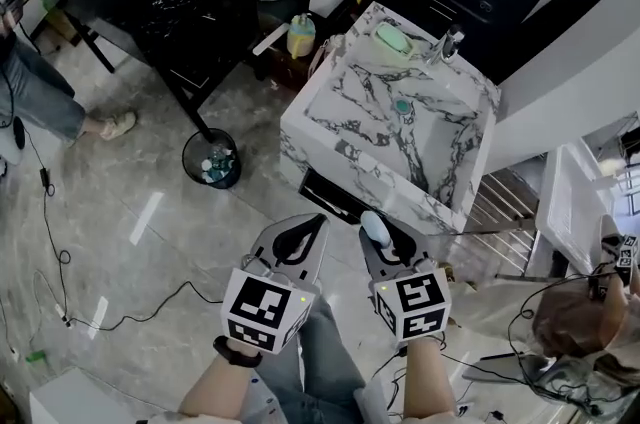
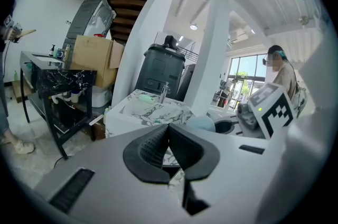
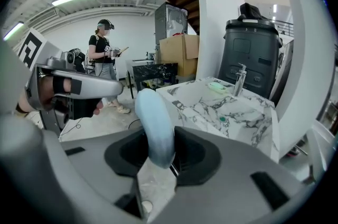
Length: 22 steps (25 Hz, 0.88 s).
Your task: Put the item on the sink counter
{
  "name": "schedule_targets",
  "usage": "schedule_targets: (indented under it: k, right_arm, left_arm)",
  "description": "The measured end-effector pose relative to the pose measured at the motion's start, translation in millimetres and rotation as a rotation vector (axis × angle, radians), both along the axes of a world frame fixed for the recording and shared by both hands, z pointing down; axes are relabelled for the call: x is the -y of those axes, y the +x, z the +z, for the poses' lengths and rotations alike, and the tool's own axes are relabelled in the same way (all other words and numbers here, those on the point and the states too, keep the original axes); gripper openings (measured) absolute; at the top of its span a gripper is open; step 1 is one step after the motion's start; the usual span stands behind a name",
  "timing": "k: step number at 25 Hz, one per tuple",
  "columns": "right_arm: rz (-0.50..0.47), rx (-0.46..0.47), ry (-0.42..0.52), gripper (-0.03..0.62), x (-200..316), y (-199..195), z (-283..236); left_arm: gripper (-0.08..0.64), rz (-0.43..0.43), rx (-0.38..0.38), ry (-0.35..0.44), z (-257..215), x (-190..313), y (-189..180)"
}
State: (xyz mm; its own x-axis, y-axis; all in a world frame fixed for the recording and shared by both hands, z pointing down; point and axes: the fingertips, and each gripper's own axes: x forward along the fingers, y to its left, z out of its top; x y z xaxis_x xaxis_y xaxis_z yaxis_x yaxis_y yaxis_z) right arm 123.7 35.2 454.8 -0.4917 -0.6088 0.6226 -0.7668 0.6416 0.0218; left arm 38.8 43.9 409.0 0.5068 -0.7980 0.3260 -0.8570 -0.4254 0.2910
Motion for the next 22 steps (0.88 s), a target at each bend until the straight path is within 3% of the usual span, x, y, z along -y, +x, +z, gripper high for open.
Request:
schedule_targets:
  k: [22]
  right_arm:
    - [0.027,-0.035,0.003,0.135,25,12,218]
  left_arm:
    - [0.014,-0.001,0.001,-0.062,214,-4,18]
